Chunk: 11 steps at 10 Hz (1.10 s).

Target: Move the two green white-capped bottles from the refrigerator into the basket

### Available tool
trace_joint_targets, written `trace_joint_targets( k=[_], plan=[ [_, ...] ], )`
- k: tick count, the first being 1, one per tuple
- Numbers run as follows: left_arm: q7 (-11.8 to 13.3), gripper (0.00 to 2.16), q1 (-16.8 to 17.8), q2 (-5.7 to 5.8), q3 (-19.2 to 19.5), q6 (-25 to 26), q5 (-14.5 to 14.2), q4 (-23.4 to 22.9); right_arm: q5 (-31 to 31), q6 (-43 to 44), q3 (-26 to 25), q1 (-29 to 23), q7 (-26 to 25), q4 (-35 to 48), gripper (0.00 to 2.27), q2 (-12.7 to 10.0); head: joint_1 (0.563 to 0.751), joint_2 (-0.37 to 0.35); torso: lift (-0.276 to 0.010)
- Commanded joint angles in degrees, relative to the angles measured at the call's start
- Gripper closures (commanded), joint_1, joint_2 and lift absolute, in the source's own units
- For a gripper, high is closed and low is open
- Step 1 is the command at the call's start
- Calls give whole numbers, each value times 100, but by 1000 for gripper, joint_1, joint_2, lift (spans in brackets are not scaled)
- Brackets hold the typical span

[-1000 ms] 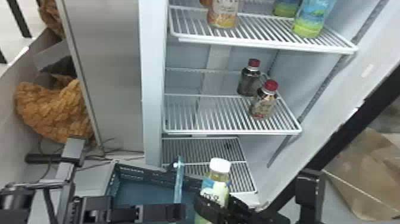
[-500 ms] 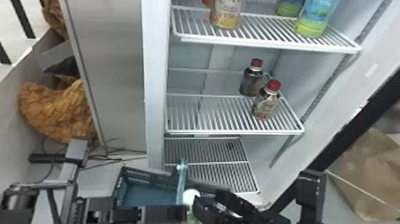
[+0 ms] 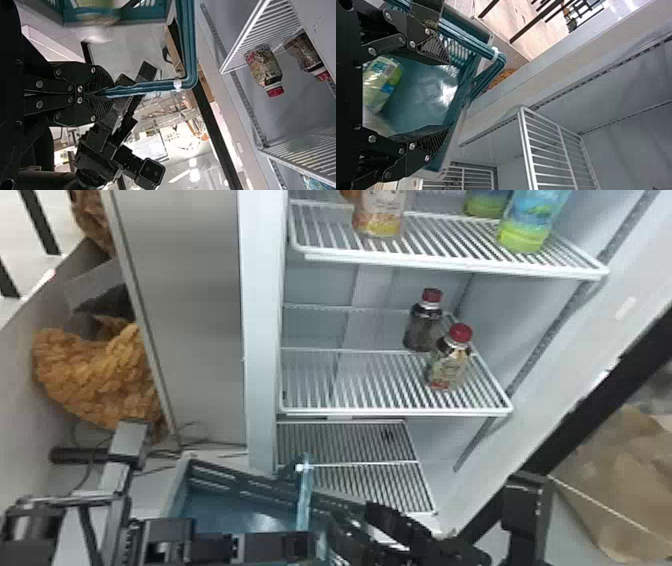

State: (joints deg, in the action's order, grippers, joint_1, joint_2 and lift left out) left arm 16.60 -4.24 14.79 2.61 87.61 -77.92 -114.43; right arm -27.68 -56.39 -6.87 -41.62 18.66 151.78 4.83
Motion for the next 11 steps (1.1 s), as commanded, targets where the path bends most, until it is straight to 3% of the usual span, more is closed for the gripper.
trace_joint_targets(
  k=[1,7,11],
  plan=[
    [1,1161,-11,-2,2,0,0,-10,49,226,13,-14,-3,2,535,0,695,-202,-263],
    [1,1161,-26,7,13,0,-23,-10,575,1815,13,-183,-266,213,535,-17,695,-246,-263],
    [1,1161,-26,-2,24,0,-23,4,780,3305,93,-99,-468,-180,529,-53,695,-274,-263]
  ],
)
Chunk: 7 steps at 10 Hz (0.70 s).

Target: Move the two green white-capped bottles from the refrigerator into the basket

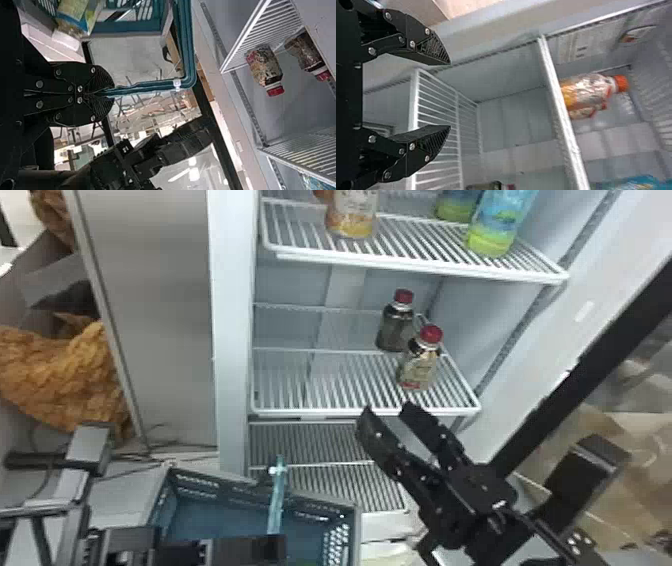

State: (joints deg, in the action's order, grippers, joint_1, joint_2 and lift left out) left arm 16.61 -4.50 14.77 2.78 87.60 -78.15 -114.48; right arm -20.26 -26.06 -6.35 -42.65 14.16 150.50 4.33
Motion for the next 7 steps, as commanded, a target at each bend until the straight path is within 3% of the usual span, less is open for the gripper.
trace_joint_targets(
  k=[1,7],
  plan=[
    [0,1161,0,0,8,0,0,8,107,652,121,18,-142,-165,529,-3,695,-285,-263],
    [0,1161,0,8,-15,0,0,-6,381,2592,338,-94,-880,-924,217,-55,695,-342,-263]
  ],
)
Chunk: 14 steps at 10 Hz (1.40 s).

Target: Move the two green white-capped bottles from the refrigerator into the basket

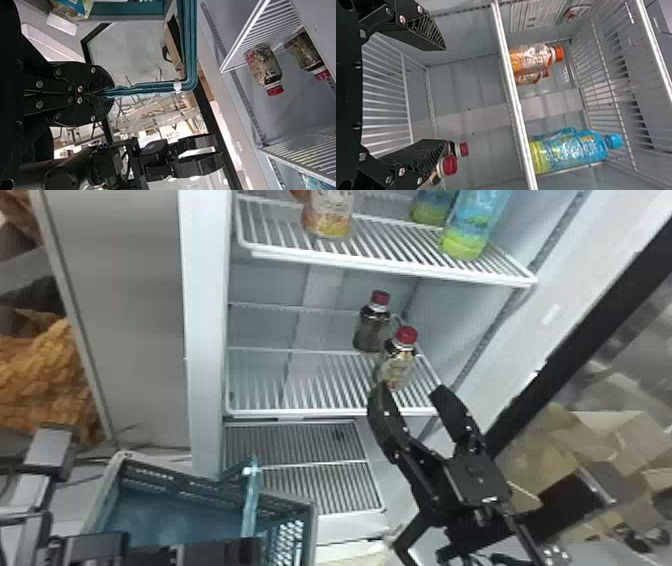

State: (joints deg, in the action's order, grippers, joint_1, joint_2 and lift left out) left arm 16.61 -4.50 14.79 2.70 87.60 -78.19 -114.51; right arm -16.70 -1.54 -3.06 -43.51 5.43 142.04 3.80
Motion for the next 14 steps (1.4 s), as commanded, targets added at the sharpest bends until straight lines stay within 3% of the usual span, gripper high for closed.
trace_joint_targets(
  k=[1,14],
  plan=[
    [0,1161,0,6,-19,0,4,11,48,310,32,-50,-77,-163,216,-11,695,-349,-263],
    [0,1161,14,15,-30,0,15,-3,59,464,135,-134,-156,-219,217,-20,695,-350,-263]
  ],
)
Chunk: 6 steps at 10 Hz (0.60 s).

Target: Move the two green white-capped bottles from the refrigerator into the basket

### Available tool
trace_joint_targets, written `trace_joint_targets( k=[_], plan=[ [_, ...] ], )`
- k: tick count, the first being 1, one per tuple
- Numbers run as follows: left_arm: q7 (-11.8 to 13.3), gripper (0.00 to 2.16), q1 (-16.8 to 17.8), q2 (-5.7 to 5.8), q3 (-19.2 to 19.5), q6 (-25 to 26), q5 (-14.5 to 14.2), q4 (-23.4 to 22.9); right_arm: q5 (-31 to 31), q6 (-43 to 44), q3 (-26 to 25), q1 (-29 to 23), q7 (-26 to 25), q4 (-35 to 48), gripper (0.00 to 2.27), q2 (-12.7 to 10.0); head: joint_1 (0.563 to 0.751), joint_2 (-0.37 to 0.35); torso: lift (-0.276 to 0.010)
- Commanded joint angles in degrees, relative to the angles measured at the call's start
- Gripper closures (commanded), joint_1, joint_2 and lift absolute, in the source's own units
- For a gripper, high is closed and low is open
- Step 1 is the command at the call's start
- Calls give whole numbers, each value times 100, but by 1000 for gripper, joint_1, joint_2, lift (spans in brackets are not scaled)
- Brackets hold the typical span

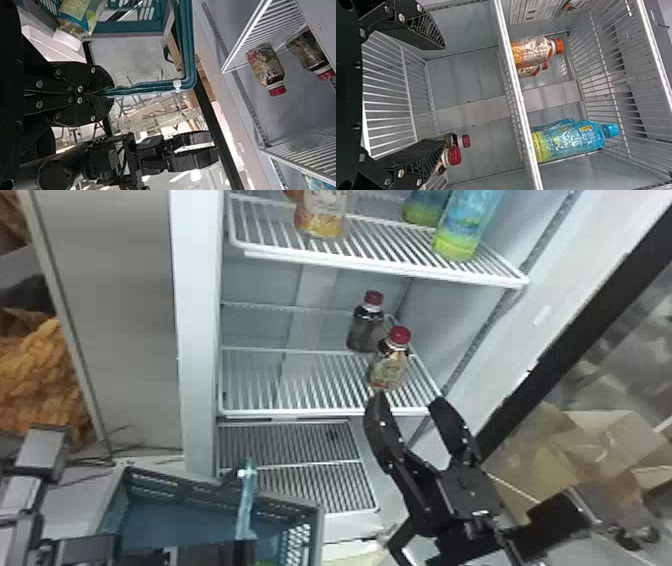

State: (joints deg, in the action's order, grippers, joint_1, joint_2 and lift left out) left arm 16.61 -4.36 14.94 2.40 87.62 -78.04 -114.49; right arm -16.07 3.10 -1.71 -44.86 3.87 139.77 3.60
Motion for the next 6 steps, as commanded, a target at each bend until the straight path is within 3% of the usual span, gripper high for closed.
trace_joint_targets(
  k=[1,6],
  plan=[
    [0,1161,0,0,0,-1,-11,-5,-15,0,0,0,0,22,217,0,695,-350,-263],
    [0,1161,-14,0,11,-1,-23,-5,-15,0,11,0,0,36,217,0,695,-350,-263]
  ],
)
